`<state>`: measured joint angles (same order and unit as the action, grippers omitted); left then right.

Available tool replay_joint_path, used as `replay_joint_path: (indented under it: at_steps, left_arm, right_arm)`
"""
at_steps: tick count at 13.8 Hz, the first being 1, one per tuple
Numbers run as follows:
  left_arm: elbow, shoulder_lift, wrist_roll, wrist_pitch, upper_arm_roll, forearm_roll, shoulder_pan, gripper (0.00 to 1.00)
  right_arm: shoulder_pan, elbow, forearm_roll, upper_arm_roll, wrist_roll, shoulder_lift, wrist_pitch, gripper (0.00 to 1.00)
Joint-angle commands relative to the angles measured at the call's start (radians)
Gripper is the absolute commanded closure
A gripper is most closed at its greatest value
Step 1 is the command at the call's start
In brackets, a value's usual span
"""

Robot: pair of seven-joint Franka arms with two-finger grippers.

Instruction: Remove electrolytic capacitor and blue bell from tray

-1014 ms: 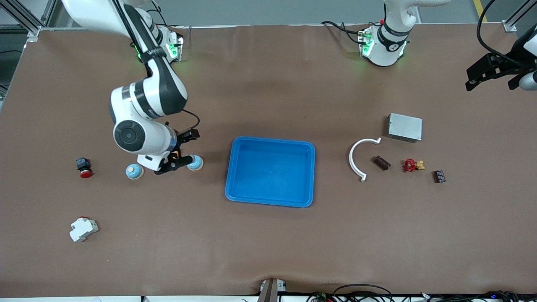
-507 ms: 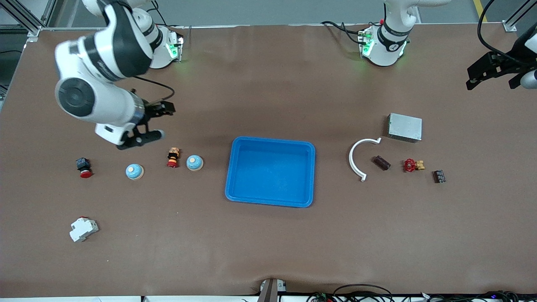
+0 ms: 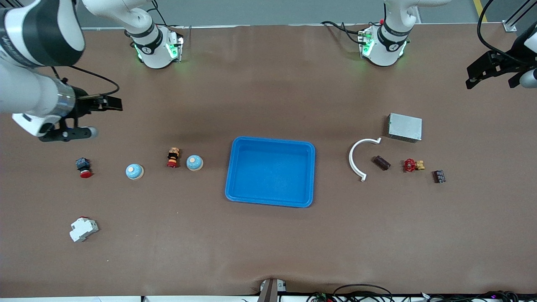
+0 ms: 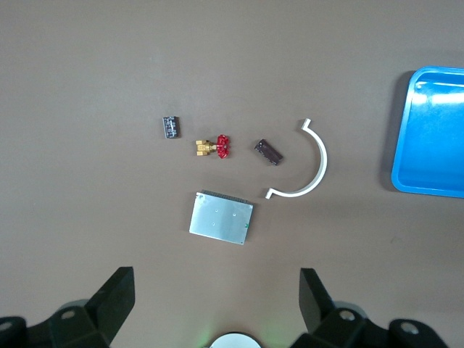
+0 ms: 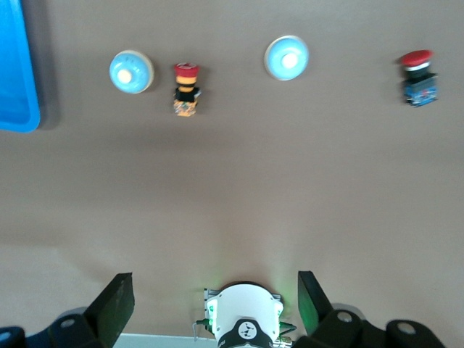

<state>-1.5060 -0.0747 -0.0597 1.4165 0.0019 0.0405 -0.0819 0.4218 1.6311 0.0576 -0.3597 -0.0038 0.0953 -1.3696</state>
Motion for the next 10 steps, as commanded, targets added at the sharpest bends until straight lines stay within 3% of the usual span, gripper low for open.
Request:
replay_joint_path:
  at_steps: [1, 10]
  left_arm:
    - [-0.013, -0.027, 0.008, -0.011, -0.006, -0.021, 0.004, 0.0]
    - [-0.01, -0.034, 0.001, -0.019, -0.008, -0.021, -0.006, 0.0]
  right_arm:
    - [-0.049, -0.071, -0.009, 0.005, 0.014, 0.009, 0.023, 0.0]
    - [-0.185, -0.154, 0.004, 0.007, 0.01, 0.023, -0.002, 0.0]
